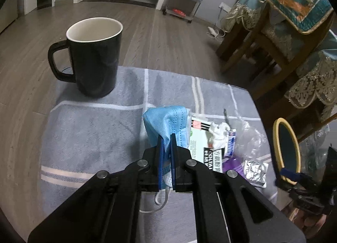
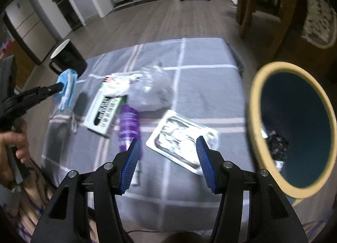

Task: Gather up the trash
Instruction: 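Grasp the blue face mask with the left tool while the right tool grasps the purple spray bottle, then carry mask and purple bottle over the bin and open both tools to drop them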

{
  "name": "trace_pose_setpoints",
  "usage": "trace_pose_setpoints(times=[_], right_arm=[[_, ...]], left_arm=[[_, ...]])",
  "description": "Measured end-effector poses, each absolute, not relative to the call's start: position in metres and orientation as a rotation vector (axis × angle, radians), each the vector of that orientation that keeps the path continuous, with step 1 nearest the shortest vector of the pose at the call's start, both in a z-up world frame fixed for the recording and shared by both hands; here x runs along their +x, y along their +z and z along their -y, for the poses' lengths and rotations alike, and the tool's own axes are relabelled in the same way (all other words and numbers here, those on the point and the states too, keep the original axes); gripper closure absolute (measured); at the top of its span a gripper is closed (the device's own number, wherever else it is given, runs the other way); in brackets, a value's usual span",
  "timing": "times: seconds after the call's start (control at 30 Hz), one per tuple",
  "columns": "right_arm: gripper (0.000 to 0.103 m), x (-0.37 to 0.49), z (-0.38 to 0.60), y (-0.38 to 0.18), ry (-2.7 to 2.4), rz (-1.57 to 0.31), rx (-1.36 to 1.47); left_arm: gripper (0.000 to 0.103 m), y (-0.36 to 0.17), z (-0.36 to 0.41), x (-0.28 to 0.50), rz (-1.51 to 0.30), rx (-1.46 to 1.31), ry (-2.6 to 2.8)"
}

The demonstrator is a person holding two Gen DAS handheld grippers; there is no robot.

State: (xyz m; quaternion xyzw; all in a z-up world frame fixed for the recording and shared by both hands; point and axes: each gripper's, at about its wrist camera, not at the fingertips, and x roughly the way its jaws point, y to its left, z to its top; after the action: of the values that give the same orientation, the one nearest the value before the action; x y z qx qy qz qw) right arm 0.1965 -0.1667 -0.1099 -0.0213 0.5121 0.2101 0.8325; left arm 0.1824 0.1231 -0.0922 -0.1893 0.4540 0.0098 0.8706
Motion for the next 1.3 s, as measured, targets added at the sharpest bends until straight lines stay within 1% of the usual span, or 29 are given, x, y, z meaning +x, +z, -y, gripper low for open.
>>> trace_pose_setpoints(times=[0.23,0.47,0.57,0.77,0.9,1.17,1.3], right_arm=[[0.047,0.197,0.107,-0.13,0.511,-1.107,-0.166],[0.059,0.201,0.077,-0.158,0.491,-1.134,-0.289],[0.069,0.2,0.074,-0.167,0.484,-1.151,-0.307],[0.069,0.194,0.076,-0.17,0.501,-1.15,-0.279],[0.07,0.18,0.084,-0.162,0.538,-1.136,-0.257],[0.07,0.154,0.106,-0.129,0.614,-1.082,-0.23],[0.07,0.156,0.122,-0.109,0.609,-1.052,-0.196]], left_arm=[[0.098,-0.09,-0.122,0.18,-0.923,-0.428,-0.024],[0.098,-0.092,-0.12,0.183,-0.923,-0.439,-0.046],[0.098,-0.094,-0.117,0.185,-0.93,-0.434,-0.051],[0.098,-0.094,-0.117,0.185,-0.93,-0.433,-0.054],[0.098,-0.093,-0.117,0.184,-0.927,-0.429,-0.054],[0.098,-0.092,-0.114,0.184,-0.929,-0.416,-0.06],[0.098,-0.09,-0.109,0.184,-0.927,-0.402,-0.068]])
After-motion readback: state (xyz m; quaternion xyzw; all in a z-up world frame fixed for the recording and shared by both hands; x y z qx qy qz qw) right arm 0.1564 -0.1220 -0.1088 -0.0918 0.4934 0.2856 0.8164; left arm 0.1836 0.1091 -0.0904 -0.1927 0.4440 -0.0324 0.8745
